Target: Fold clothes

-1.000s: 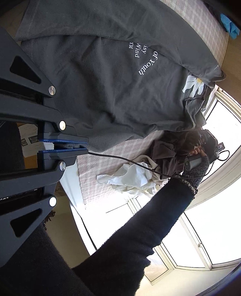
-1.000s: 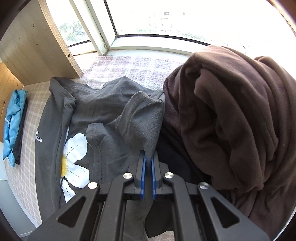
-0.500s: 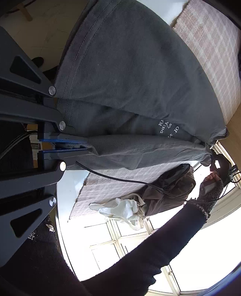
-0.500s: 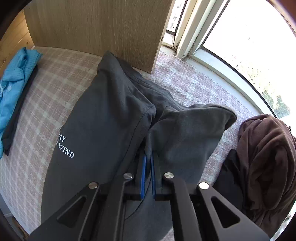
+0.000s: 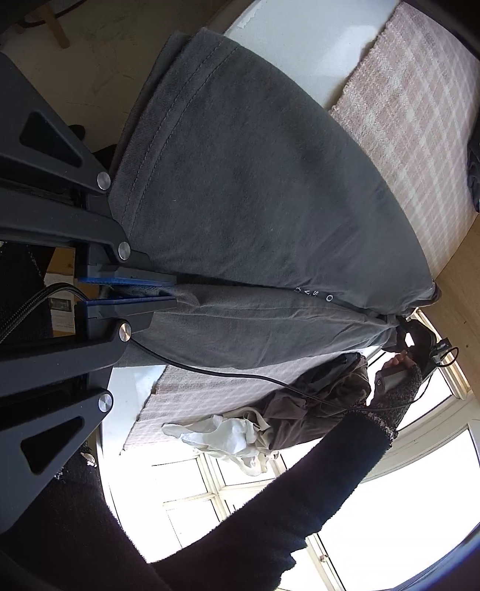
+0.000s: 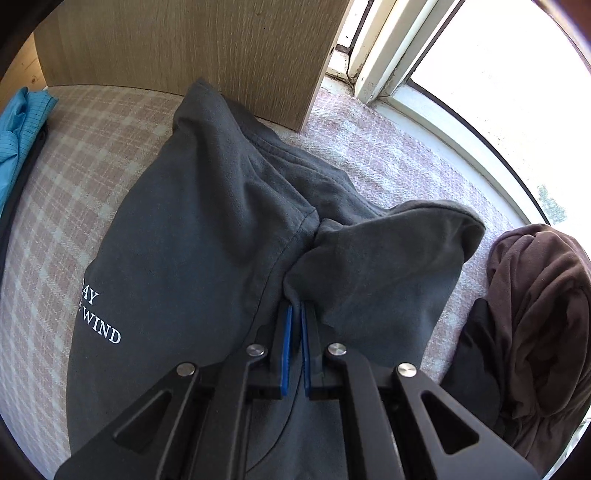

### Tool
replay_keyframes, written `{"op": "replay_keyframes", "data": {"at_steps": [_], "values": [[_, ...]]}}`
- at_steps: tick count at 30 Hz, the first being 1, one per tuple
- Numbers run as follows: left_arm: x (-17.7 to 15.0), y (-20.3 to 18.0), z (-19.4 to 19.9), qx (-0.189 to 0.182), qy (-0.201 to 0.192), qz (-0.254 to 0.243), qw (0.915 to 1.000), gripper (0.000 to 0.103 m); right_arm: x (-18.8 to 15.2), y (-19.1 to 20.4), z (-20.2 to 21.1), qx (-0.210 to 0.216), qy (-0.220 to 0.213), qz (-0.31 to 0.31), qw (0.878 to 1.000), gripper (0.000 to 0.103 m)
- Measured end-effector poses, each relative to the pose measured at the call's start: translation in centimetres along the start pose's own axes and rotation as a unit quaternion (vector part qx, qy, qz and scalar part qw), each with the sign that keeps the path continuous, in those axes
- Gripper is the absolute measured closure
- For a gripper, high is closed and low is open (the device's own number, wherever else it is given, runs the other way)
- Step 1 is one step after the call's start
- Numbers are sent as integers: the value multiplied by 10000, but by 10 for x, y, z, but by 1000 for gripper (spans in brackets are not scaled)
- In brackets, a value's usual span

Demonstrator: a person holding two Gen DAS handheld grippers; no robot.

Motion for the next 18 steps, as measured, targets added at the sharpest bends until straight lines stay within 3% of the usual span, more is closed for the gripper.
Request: {"op": "replay_keyframes", "data": {"at_steps": [4, 8, 11, 14, 16, 18], "values": [[-2, 5, 1, -61, 155, 177, 9997, 96, -2, 2, 16, -4, -66, 189, 9998, 92], [-2, 2, 17, 109, 127, 6, 9999, 93, -7, -14, 62, 349, -464, 47, 9983, 91], [-3, -6, 33, 217, 114, -236, 9994, 92, -29, -32, 114, 861, -755, -137, 9933, 90], [1, -15, 42, 272, 110, -524, 9982, 84, -83, -24, 164, 1478, -931, -16, 9846, 75], [5, -23, 43, 255, 137, -711, 9970, 79, -148, -17, 188, 1690, -977, 183, 9806, 63], [8, -30, 33, 374, 244, -989, 9941, 79, -223, -4, 200, 1792, -929, 396, 9786, 62]]}}
Point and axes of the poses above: each gripper's, at about its wrist camera, not at the fingertips, and z roughly against the way its jaws point, y to its left, x to its top, the point moved 7 cm from there along -z, roughly the way its jaws point
